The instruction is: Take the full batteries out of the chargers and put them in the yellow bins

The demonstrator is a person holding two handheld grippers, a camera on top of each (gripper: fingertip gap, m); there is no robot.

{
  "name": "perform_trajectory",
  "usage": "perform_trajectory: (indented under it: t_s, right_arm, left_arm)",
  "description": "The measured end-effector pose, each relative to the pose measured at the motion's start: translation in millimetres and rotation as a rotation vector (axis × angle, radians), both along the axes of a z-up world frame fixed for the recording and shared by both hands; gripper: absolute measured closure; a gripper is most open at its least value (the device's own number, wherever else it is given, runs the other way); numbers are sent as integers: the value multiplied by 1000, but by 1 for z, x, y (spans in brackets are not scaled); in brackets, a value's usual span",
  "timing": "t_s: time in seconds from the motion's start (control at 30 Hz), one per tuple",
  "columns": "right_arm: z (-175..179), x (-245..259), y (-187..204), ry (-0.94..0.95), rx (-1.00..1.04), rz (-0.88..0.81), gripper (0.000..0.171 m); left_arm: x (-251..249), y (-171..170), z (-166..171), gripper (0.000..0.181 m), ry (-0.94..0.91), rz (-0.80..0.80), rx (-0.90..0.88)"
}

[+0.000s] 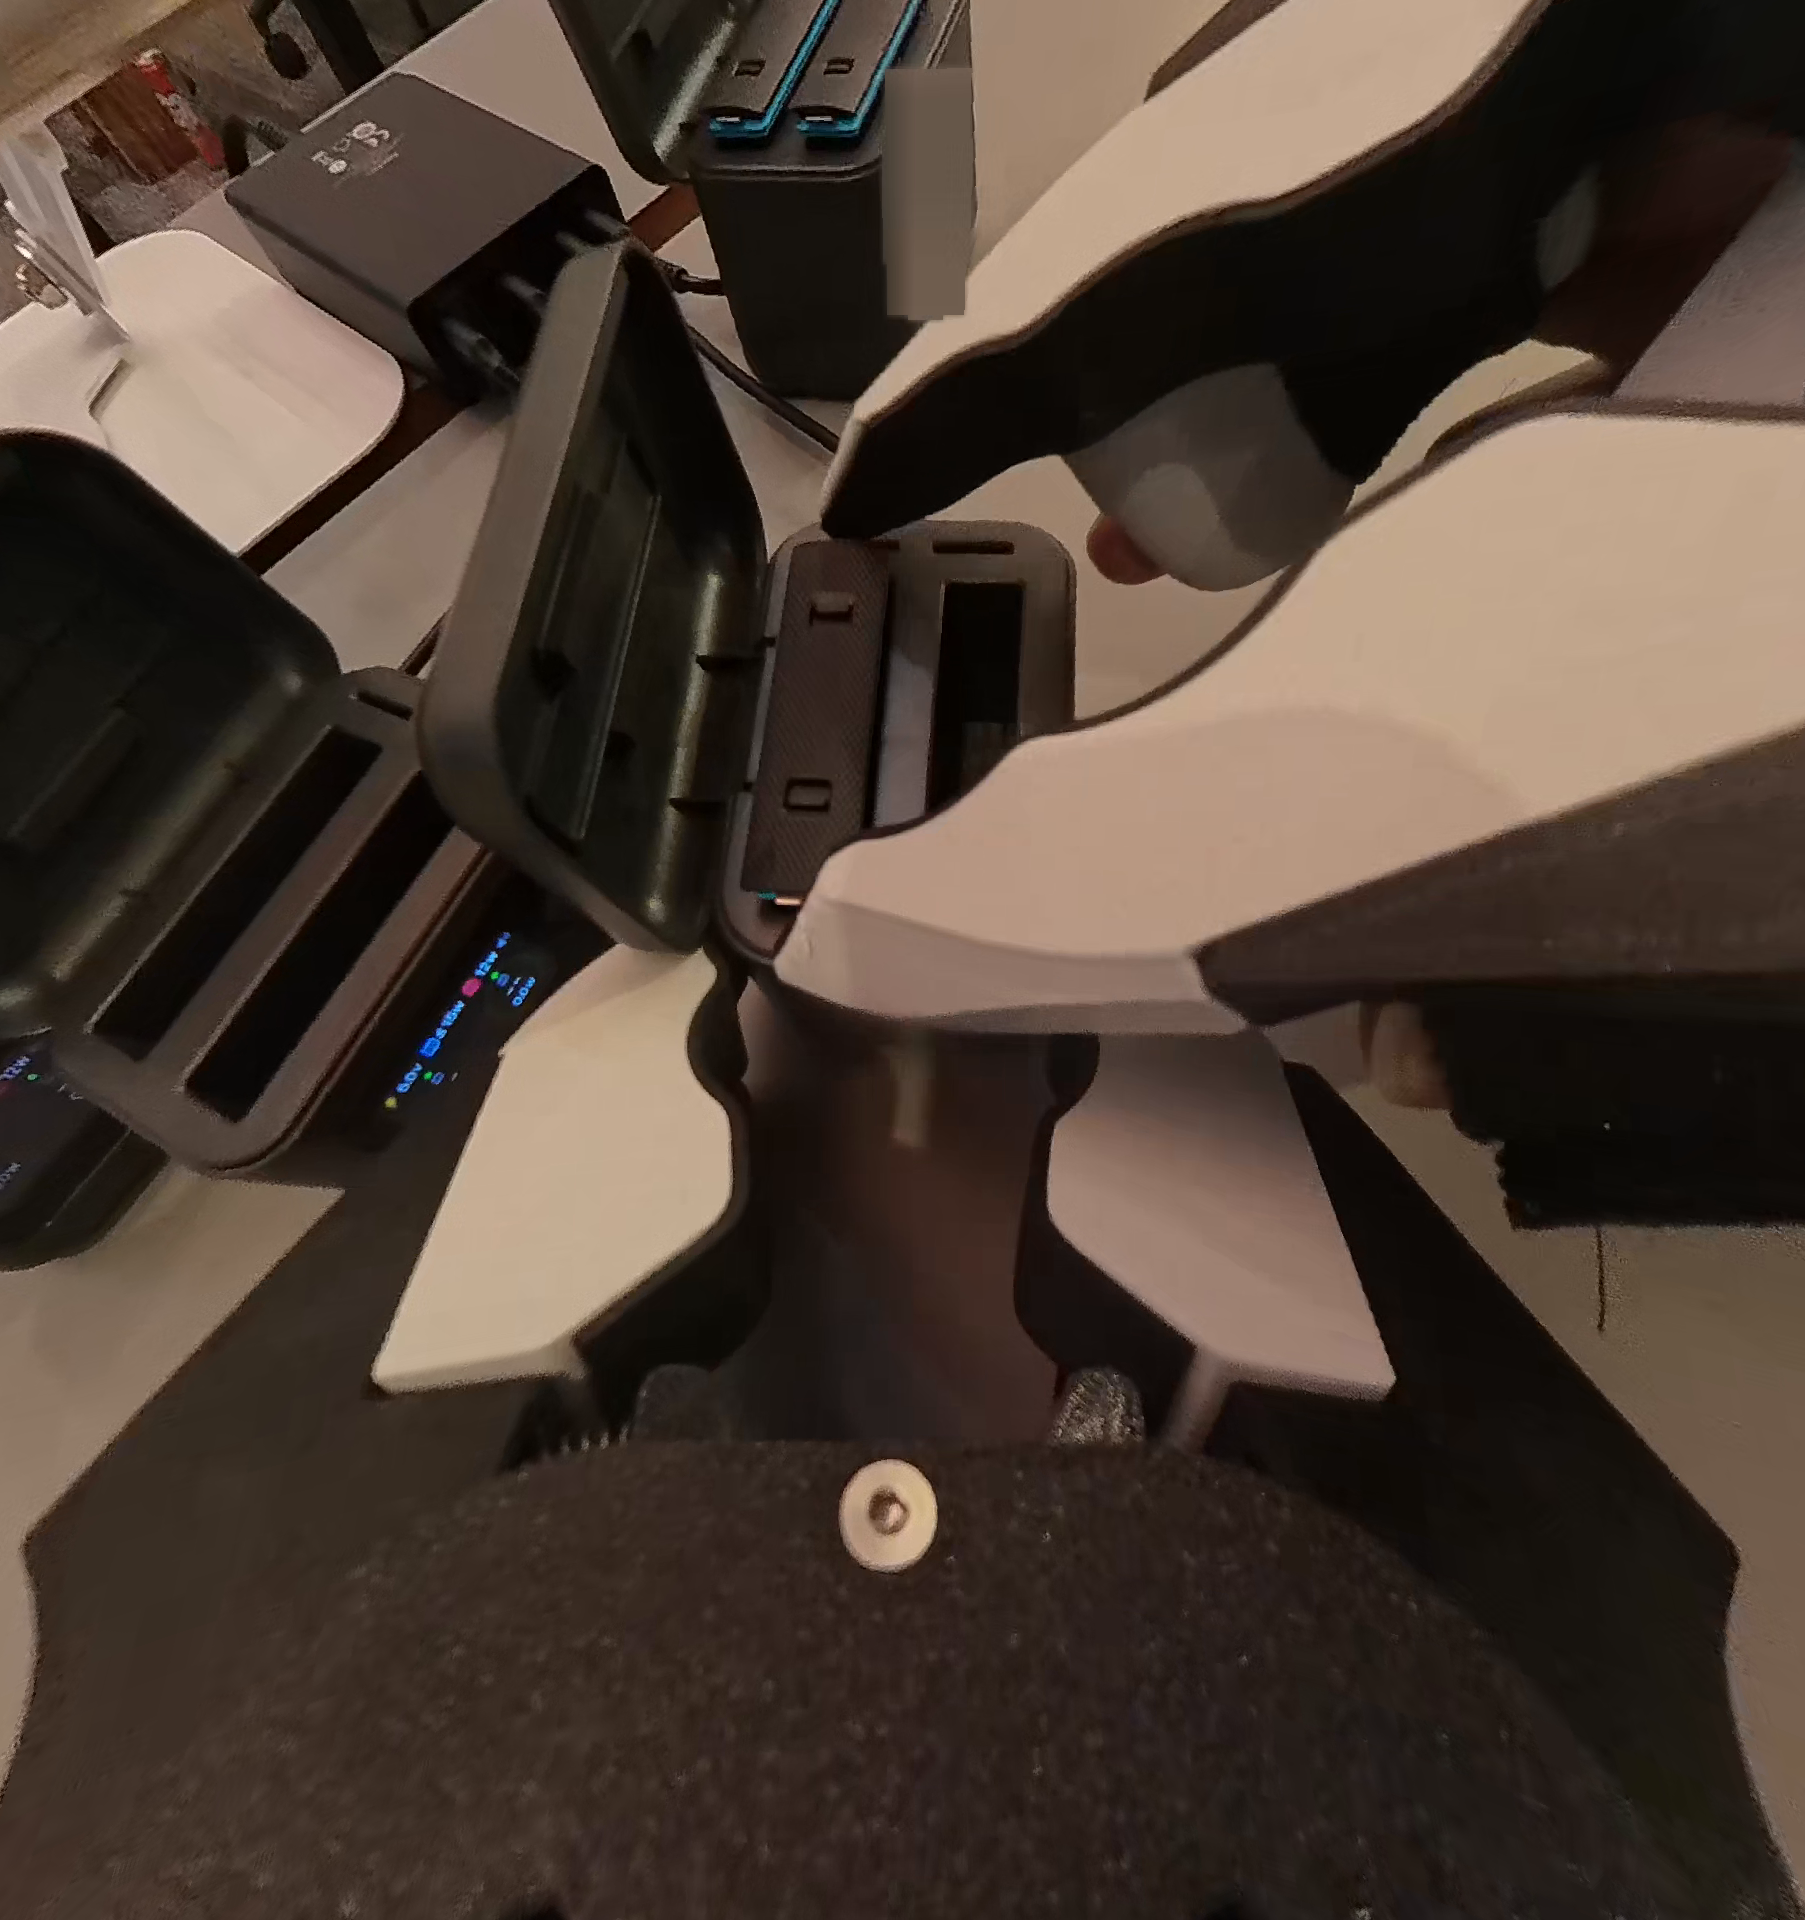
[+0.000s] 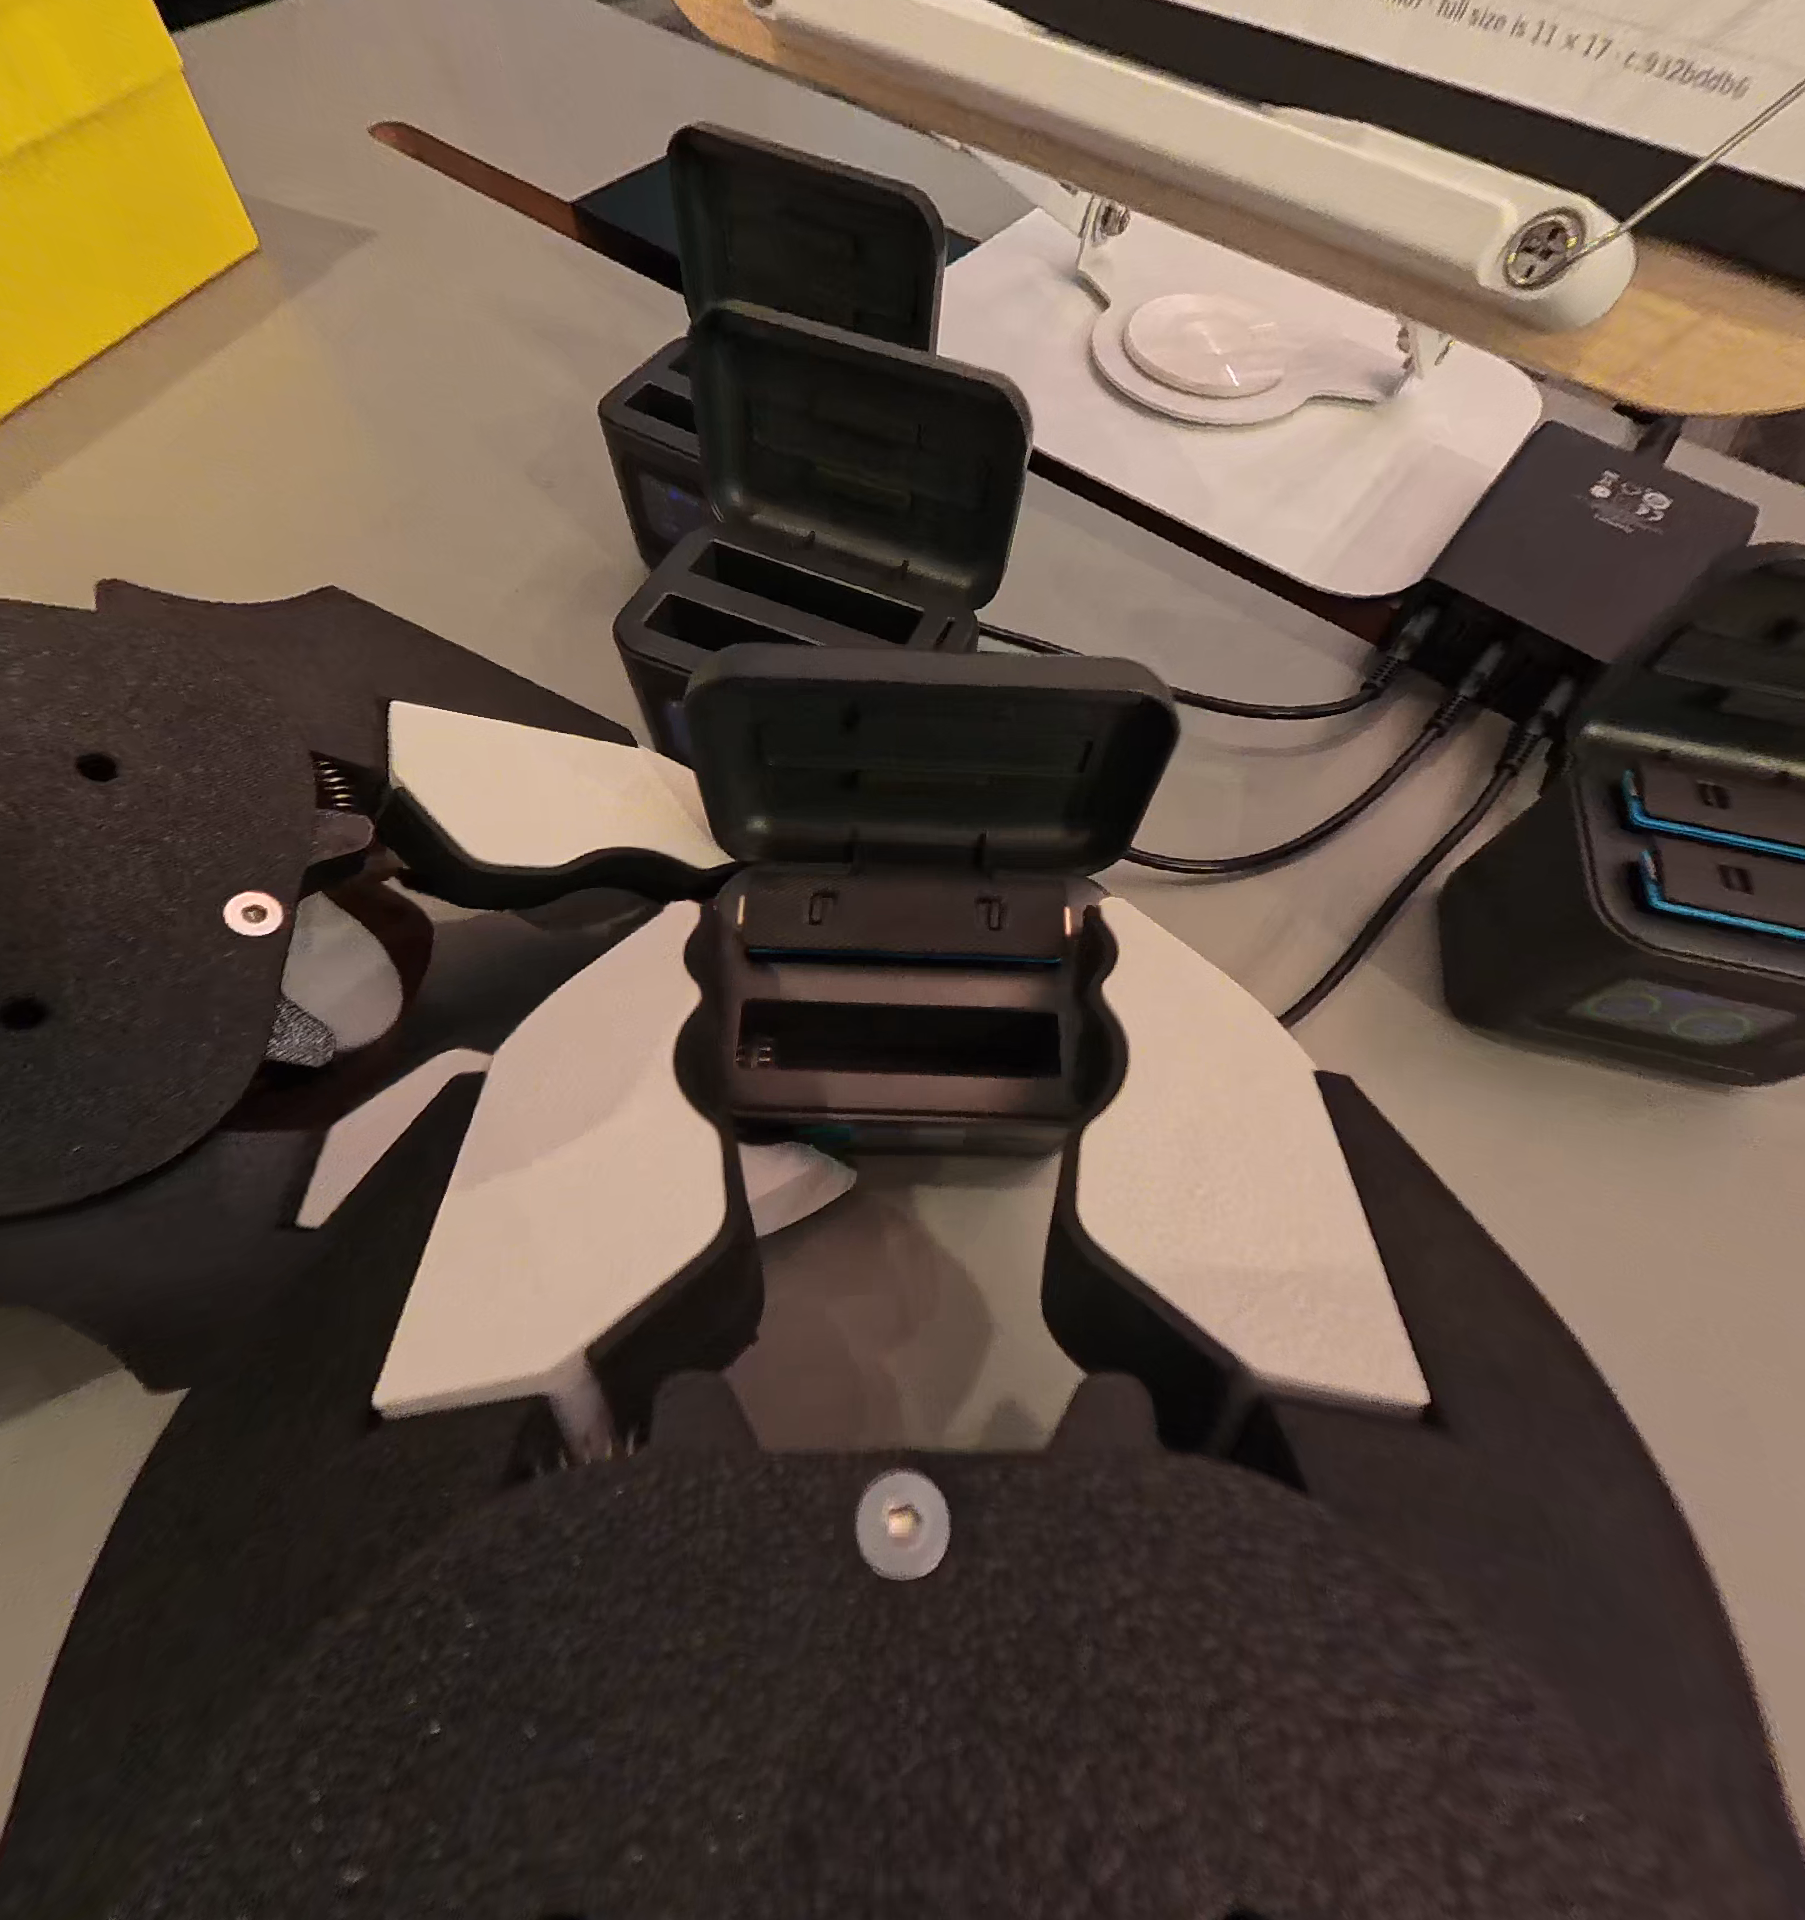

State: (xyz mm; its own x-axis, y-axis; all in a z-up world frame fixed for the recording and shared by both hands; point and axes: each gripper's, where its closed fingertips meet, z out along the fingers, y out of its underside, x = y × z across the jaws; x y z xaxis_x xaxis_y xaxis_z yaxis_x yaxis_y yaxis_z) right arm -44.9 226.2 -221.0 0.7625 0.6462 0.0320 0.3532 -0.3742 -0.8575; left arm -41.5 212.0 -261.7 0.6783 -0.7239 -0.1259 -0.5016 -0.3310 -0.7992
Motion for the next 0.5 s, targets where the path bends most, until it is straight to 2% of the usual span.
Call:
perform_trajectory:
  t_s: [0.23, 0.5]
  right_arm:
    - [-1, -3, 2, 21, -13, 4, 112]
    - [3, -3, 1, 37, 69, -6, 114]
  left_arm:
    - [-2, 0, -1, 124, -17, 7, -27]
    - [-3, -1, -2, 124, -30, 13, -47]
